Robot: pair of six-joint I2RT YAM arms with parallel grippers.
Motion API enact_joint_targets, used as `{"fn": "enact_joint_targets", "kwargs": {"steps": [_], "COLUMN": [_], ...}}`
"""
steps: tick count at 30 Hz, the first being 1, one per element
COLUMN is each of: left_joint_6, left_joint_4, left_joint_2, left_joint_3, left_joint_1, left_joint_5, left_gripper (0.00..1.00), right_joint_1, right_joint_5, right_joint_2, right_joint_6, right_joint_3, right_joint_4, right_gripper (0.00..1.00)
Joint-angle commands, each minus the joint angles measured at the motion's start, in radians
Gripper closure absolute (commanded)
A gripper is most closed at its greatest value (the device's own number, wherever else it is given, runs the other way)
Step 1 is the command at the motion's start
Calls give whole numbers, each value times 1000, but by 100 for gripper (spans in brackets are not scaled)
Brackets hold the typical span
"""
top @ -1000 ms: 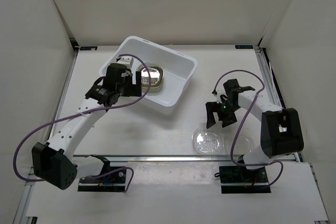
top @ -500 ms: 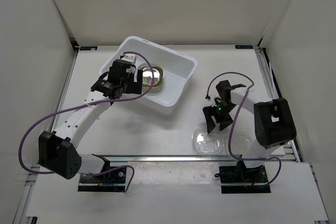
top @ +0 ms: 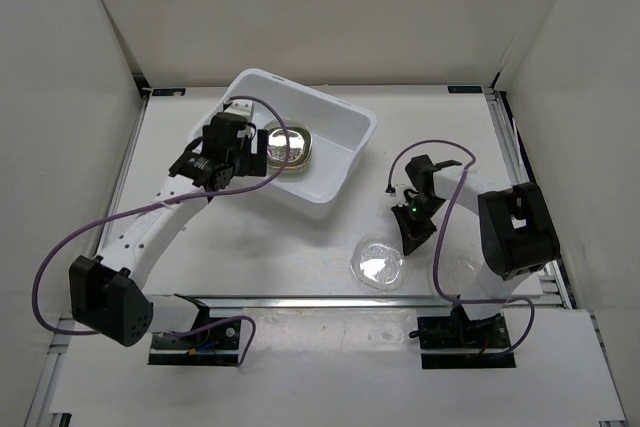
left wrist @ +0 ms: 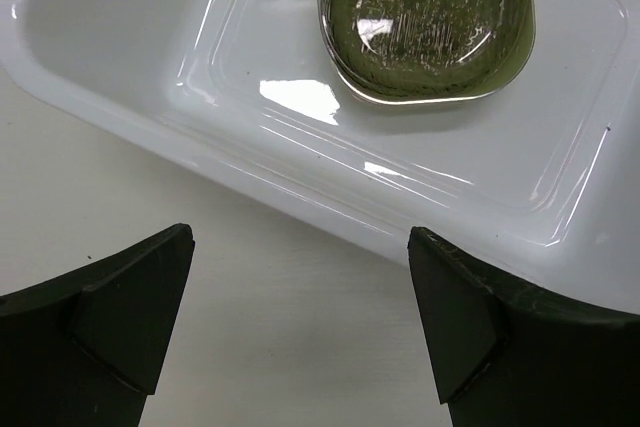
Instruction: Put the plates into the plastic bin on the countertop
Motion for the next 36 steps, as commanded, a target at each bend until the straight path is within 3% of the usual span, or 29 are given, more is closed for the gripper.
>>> {"fn": "enact_joint_targets", "kwargs": {"steps": [1,10,16,21,25,30,32,36], "left_joint_6": [-16,-28,-49,-60,-45,-51,-46,-40], "left_joint_4": [-1,5,9,8,5,8,1,-25], "left_joint_2": [-80,-154,-148,-166,-188,-216,-213,-203], "left_joint_3": [34,72,51,15,-3,-17,-9,4], "left_joint_1": [1,33,122,191,206,226,231,234], "left_joint_5": [-42,-31,15,83,75,113,121,119], "left_gripper": [1,1,1,1,1,1,1,1], "right_joint_1": [7,4,7,44,166,225,246,294], "right_joint_5": [20,29,-46,-166,-114,-19,-19,50], "right_joint_2": [-50,-294,-301,-34,233,585,626,638], "right_joint_6": [-4,-38,-64,34,51,65,64,41], "right_joint_3": [16,283,515,834,1100,1484,1509,1402], "right_joint_4": [28,-3,85,178,209,163,199,337], "right_gripper": [100,100,100,100,100,100,100,100]}}
